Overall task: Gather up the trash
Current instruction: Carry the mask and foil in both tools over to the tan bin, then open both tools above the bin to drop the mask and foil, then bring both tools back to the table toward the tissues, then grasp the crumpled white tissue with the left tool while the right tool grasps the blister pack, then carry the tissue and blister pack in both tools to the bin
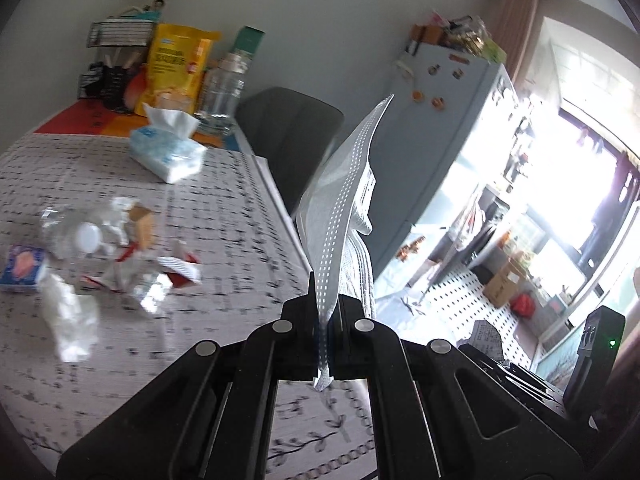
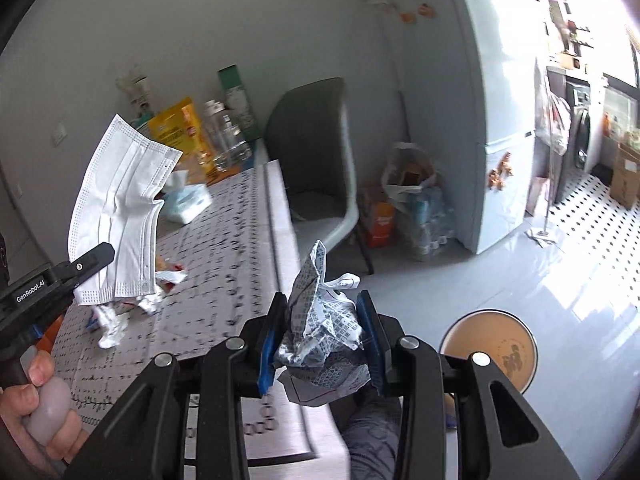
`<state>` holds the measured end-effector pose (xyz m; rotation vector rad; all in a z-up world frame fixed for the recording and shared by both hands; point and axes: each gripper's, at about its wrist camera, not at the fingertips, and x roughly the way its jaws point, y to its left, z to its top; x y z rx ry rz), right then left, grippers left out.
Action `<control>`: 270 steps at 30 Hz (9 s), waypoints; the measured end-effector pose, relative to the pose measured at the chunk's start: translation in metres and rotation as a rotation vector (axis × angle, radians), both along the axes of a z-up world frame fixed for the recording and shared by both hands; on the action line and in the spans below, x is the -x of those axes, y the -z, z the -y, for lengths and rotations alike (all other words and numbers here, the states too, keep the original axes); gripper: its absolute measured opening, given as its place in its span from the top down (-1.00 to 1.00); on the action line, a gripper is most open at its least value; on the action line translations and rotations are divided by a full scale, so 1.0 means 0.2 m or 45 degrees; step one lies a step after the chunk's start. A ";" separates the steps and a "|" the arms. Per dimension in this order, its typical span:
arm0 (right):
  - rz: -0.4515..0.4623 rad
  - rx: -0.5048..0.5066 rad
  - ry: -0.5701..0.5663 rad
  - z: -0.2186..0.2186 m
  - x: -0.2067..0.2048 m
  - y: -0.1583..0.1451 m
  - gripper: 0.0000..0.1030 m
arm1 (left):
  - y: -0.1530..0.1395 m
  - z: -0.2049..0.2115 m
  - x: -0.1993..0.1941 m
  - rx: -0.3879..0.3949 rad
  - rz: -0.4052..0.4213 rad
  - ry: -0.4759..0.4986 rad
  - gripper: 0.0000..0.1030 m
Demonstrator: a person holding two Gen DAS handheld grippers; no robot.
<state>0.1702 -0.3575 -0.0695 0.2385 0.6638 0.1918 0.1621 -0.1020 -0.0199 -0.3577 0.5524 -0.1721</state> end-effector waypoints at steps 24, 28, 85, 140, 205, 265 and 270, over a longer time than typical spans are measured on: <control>-0.181 -0.133 0.341 0.78 -0.21 0.49 0.29 | 0.32 0.81 -0.47 -0.070 -0.201 0.261 0.93; -0.217 -0.162 0.371 0.85 -0.31 0.61 0.29 | 0.39 0.92 -0.55 -0.085 -0.243 0.289 0.93; -0.186 -0.241 0.677 1.15 0.07 0.42 -0.54 | 0.38 1.29 -0.59 -0.018 -0.573 0.422 -0.75; 0.138 -0.001 -0.160 -0.81 0.13 -0.14 -0.86 | 0.08 -1.05 0.51 -0.106 -0.028 -0.399 -0.89; -0.129 0.059 -0.537 -1.48 -0.23 0.15 -0.59 | 0.38 -1.42 0.30 0.060 -0.253 -0.487 0.74; -0.051 -0.041 -0.207 -0.59 0.04 -0.07 0.46 | 0.07 -0.72 0.32 0.016 -0.067 -0.238 0.74; -0.037 -0.082 -0.147 -0.42 0.03 -0.03 0.46 | 0.07 -0.58 0.23 -0.012 -0.073 -0.185 0.74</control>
